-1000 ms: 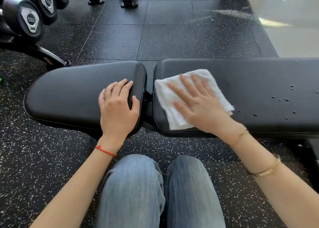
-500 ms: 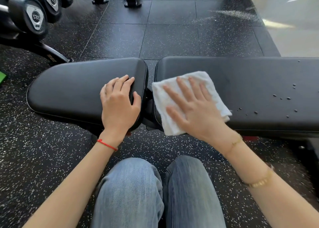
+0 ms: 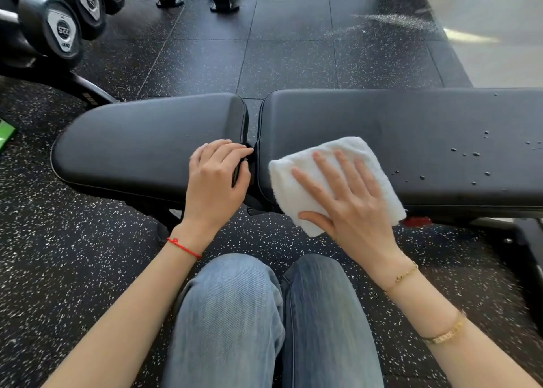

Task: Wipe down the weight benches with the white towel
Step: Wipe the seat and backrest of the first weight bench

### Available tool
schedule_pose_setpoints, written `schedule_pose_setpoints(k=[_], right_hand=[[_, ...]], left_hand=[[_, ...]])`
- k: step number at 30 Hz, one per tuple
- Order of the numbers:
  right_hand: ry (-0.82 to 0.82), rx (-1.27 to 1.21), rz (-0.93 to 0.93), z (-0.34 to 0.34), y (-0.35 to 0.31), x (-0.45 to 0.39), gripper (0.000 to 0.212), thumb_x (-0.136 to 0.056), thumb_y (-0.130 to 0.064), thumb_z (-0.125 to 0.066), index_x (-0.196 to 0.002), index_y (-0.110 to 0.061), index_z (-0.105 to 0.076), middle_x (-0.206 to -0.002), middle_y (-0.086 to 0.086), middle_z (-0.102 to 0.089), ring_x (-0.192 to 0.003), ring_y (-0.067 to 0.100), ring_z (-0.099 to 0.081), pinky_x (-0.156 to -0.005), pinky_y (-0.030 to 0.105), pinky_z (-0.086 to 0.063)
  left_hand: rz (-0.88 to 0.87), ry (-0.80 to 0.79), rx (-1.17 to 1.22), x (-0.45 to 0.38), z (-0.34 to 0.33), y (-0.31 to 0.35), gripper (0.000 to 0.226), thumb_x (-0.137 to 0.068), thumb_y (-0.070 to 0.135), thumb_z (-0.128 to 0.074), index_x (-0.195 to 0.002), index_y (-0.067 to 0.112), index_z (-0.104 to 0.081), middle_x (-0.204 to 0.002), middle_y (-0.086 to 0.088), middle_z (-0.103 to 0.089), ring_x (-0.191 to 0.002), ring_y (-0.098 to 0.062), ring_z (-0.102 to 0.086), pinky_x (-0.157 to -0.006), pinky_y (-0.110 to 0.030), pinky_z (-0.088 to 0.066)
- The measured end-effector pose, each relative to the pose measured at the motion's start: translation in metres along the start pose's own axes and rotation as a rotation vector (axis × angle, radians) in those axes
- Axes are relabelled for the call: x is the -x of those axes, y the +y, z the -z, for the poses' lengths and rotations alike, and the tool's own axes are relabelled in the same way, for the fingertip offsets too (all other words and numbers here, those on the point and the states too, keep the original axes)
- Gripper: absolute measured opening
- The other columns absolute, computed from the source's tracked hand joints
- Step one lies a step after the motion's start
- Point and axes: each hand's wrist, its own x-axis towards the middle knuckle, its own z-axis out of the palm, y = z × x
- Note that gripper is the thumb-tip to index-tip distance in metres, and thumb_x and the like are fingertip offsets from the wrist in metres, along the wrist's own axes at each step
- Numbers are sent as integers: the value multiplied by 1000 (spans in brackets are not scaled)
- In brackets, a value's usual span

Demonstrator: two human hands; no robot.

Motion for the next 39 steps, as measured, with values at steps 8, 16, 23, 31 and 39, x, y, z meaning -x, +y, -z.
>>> schedule_pose_setpoints(k=[8, 16, 23, 31, 39], right_hand=[[-26, -34, -70, 3, -25, -15, 62, -98, -64, -29, -153, -36, -28, -157, 8, -34, -143, 45, -28, -116, 61, -19], [-65, -151, -22, 9, 4, -13, 65, -98, -67, -29, -154, -34, -29, -160, 6, -29, -149, 36, -19, -120, 53, -15], [-259, -326, -159, -1, 27, -110, 64, -93, -69, -21, -153, -48, -11, -165, -1, -5, -151, 31, 5, -120, 49, 11], [-219, -359, 1, 1, 17, -85, 62, -90, -73, -10, -149, -57, 3, -165, -9, 6, -150, 22, 17, -108, 29, 32], [-339, -331, -206, -23, 37, -199, 60, -98, -61, -24, -153, -43, -14, -165, 0, -10, -151, 35, 3, -120, 52, 5]], left_hand=[[-20, 13, -16, 0, -6, 0, 22, -94, 21, -60, -112, 18, -71, -116, 4, -70, -121, -20, -57, -112, -49, -34], [50, 3, 31, -2, -1, -1, 28, -91, 12, -60, -116, 13, -70, -124, 0, -65, -127, -24, -50, -109, -44, -37], [103, -25, -112, -10, -1, -2, 34, -93, 17, -55, -126, 10, -64, -132, -6, -59, -128, -27, -47, -104, -40, -40], [143, 42, -169, -15, -4, -12, 39, -90, 17, -54, -129, 14, -62, -133, -2, -59, -126, -25, -49, -105, -41, -37], [159, 70, -222, -15, -11, -12, 41, -87, 20, -50, -127, 19, -62, -132, 3, -58, -123, -26, -49, -103, -43, -37]])
